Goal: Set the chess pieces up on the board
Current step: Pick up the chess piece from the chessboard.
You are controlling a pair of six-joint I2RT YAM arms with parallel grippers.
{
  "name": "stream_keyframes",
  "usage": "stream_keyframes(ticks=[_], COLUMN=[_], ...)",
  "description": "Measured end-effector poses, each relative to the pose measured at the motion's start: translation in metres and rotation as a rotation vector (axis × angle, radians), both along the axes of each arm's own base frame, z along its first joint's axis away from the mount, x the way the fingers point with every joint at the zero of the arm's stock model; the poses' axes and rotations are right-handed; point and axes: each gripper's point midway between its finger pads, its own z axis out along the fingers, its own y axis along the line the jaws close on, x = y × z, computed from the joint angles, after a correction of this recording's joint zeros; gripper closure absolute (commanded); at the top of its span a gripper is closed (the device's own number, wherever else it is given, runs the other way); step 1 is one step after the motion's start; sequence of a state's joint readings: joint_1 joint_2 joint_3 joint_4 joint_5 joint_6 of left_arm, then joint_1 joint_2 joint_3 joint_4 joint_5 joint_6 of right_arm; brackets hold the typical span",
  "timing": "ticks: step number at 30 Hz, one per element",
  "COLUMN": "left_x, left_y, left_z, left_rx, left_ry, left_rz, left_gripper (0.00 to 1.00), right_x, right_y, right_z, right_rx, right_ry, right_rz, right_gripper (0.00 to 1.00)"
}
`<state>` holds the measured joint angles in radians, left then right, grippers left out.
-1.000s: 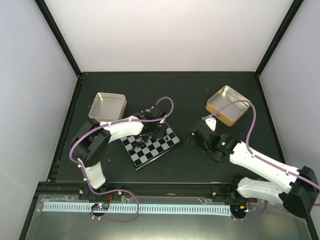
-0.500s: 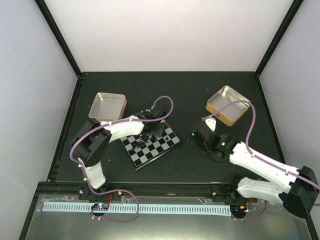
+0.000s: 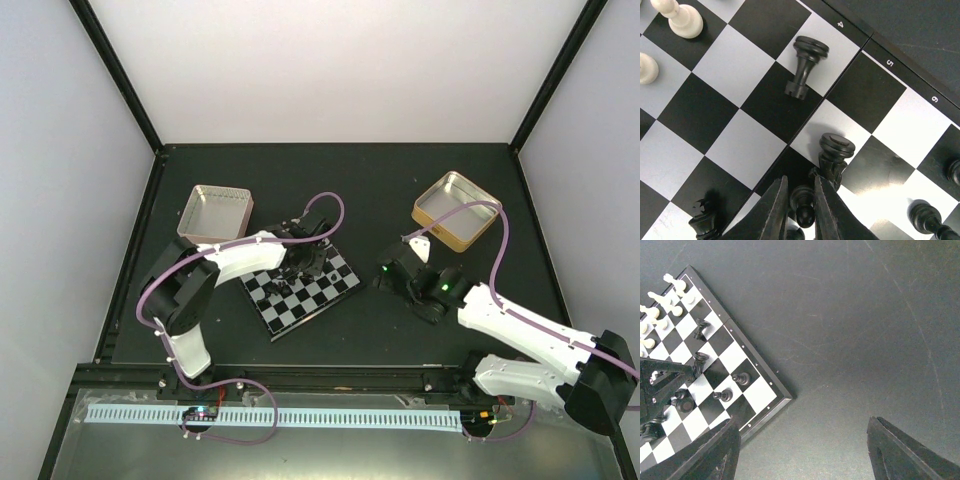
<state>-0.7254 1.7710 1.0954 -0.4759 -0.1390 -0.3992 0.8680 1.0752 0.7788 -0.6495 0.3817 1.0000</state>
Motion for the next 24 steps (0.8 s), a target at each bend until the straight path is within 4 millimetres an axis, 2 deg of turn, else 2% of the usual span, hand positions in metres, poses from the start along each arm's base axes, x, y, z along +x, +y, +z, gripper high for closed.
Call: stream_keyframes(ticks=[6, 12, 20, 24], left_x=[-0.002, -0.004, -0.009, -0.016], left_y=[0.002, 0.003, -0.004, -0.011], left_z=[0.001, 0.009, 0.046, 0.05], left_rx=[0.001, -0.013, -0.112, -0.153], left_ry=[0.002, -0.011, -0.06, -0.053], left_rz=[0.001, 0.001, -0.028, -0.057], left_gripper=[0.96, 0.97, 0.96, 0.95], right_x=[0.0, 0.001, 0.002, 0.002], right_y=[0.001, 0.001, 0.003, 0.003], right_z=[-0.001, 0.0, 0.001, 0.001], right_rx=[-0.001, 0.003, 0.011, 0.013], right_ry=[0.001, -0.002, -0.009, -0.01], right_rz=[0.003, 0.004, 0.004, 0.004], right_gripper=[0.3, 0.3, 0.3, 0.3])
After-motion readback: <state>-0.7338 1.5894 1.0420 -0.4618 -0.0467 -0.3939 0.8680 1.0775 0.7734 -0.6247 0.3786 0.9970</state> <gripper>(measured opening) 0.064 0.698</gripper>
